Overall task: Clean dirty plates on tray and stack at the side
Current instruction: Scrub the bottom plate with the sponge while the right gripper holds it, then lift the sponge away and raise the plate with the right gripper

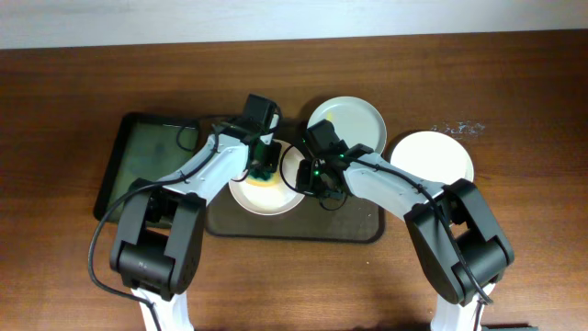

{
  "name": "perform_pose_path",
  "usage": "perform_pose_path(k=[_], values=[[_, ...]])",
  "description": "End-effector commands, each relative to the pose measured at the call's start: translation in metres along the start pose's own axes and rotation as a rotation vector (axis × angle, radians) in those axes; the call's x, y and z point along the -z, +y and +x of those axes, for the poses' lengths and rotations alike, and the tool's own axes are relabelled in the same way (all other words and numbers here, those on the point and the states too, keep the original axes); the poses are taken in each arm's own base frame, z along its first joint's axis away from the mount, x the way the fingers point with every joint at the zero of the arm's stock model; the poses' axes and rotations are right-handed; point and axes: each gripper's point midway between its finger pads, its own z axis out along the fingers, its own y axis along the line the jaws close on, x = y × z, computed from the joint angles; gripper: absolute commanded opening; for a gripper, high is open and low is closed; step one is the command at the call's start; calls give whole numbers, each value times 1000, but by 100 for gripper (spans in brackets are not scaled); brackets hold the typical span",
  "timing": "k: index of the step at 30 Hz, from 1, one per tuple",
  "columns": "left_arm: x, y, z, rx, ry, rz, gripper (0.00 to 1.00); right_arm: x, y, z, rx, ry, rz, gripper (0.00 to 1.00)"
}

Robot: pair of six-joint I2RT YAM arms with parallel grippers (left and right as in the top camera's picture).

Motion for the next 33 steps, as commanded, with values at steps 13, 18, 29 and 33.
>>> perform_pose_path(k=[13,18,29,33], values=[[71,55,-36,197,86,-114,0,34,10,13,197,23,19,4],[70,77,-35,243,88,-123,0,100,3,11,314,-211,256,4],[70,77,-35,242,88,-123,0,211,10,-9,478,-802,686,4],[70,77,-35,242,88,-123,0,240,15,-12,522,-947,813,4]])
